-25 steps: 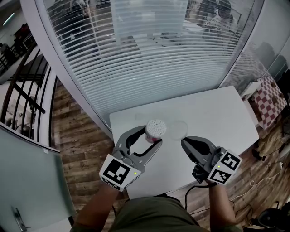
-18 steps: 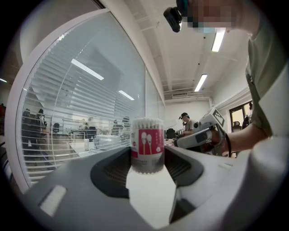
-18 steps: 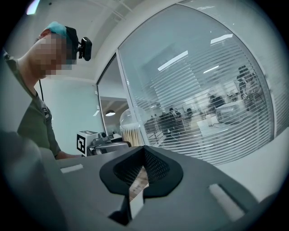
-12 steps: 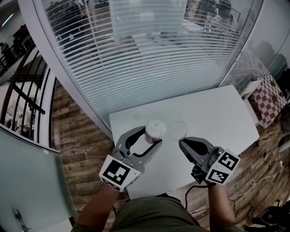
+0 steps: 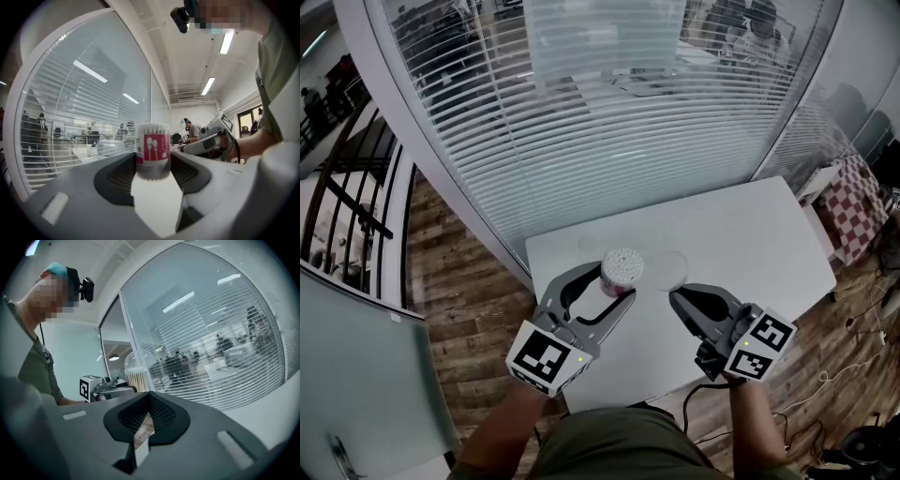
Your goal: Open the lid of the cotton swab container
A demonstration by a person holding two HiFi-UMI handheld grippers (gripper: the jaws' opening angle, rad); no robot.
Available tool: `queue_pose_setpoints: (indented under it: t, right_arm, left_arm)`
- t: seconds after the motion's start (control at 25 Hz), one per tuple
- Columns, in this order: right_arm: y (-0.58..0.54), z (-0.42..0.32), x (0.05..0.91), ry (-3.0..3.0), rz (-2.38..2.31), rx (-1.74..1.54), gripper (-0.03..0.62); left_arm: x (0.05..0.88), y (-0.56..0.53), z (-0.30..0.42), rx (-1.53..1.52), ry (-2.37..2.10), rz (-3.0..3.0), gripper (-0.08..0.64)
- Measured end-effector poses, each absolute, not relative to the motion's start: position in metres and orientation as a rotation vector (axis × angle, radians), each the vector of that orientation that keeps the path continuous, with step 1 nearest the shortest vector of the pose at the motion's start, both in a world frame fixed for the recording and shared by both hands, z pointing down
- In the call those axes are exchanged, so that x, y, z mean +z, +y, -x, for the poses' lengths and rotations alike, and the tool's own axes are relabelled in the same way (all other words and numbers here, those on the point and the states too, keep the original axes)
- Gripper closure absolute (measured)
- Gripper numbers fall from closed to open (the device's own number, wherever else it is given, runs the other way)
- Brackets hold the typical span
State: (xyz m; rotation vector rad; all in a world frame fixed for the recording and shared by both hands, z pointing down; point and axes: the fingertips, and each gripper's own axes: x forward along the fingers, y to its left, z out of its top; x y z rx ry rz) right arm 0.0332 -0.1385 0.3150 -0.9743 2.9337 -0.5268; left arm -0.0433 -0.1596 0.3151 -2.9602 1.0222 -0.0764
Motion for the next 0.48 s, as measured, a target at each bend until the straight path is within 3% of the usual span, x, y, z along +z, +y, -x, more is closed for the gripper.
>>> queue_pose_setpoints:
  t: [0.48]
  right_arm:
    - [-0.1456,-0.0342,0.3165,2.932,0.978,-0.529,0.581]
  left_arm:
    - [0.3196,-0.1657,0.0430,-0.078,1.032,2.973,0.322]
